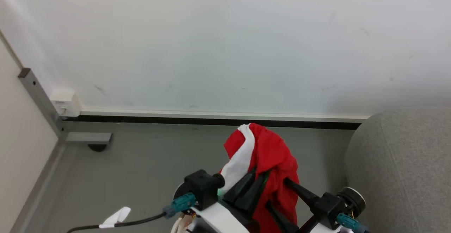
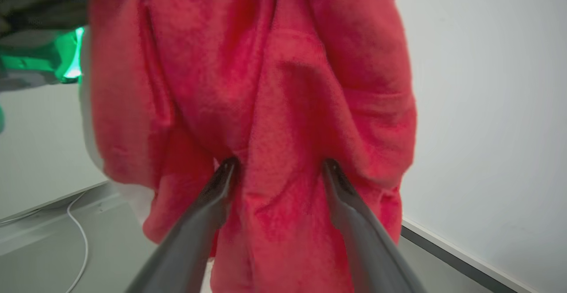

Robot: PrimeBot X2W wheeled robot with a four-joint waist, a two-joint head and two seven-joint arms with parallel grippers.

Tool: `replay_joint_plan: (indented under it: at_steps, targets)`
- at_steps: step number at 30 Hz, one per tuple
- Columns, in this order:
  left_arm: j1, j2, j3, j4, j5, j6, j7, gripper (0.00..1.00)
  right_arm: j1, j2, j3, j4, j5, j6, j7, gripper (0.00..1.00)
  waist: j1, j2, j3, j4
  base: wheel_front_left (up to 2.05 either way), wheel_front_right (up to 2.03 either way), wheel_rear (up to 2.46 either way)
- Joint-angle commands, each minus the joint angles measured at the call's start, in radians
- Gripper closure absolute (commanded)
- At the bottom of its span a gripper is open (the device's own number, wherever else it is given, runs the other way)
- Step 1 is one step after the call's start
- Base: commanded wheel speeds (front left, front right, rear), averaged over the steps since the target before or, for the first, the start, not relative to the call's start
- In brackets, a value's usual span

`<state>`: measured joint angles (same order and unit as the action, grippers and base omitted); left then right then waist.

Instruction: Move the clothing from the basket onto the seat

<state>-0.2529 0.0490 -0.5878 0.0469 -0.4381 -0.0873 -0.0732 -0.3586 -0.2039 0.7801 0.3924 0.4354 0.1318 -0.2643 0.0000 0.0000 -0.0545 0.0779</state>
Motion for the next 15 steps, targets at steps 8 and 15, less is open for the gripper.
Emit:
replay_joint_plan:
  at_steps: [8, 15]
  targets:
    - [-0.023, 0.003, -0.071, -0.006, -0.041, 0.025, -0.008, 1.00, 0.003, 0.021, -0.033, 0.014, 0.005, -0.002, 0.000, 1.00, 0.0000, 0.0000, -0.008, 0.063, 0.00, 0.00, 0.00]
    - [-0.026, 0.011, -0.045, 0.018, -0.049, 0.052, -0.027, 1.00, 0.025, 0.028, -0.056, -0.017, 0.017, -0.002, 0.000, 1.00, 0.0000, 0.0000, -0.006, 0.055, 0.00, 0.00, 0.00]
